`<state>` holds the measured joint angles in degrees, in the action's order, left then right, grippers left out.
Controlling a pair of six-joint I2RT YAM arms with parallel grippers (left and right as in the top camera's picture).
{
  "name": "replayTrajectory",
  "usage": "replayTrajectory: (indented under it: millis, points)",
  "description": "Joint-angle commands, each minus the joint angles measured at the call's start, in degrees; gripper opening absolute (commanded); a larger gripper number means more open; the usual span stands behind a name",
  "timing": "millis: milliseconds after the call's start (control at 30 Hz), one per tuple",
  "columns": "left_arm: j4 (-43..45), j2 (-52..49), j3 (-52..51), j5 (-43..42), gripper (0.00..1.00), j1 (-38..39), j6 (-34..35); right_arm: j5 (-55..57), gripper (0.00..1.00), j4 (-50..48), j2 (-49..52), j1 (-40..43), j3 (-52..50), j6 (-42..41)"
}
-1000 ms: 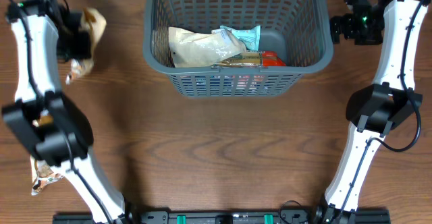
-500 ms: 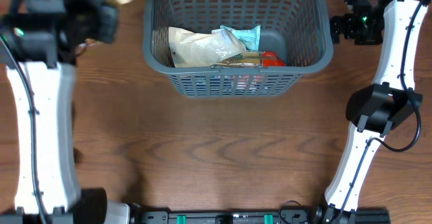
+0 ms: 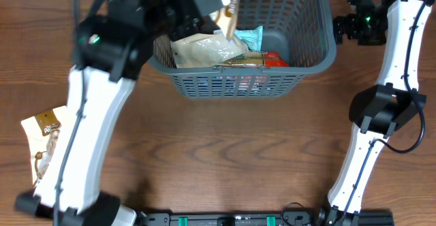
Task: Pack container
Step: 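Carry the second pouch right and lower it into the basket, then open the left gripper inside the basket to release the pouch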
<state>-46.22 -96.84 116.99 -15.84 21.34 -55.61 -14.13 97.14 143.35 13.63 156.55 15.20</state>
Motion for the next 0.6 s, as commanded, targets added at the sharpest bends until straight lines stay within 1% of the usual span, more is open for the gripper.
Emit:
replayTrajectory:
  millis: [0,300,500,567]
  points:
    - [1.79,-5.55,1.09,-5.62,0.06,-0.11,-4.70,-0.72,0.99,0.17,0.15,-0.22,0.09,0.02]
    - [1.07,-19.69,1.09,-5.64,0.06,0.02,-0.76,-0.72,0.99,0.17,0.15,-0.22,0.09,-0.17]
    - [0.02,-23.61,1.09,-5.60,0.06,0.00,-0.20,-0.72,0.99,0.17,0.15,-0.22,0.09,-0.17]
    - [-0.44,-24.13,1.09,-5.57,0.11,-0.04,-0.17,-0.72,0.99,0.15,0.15,-0.22,0.09,-0.17]
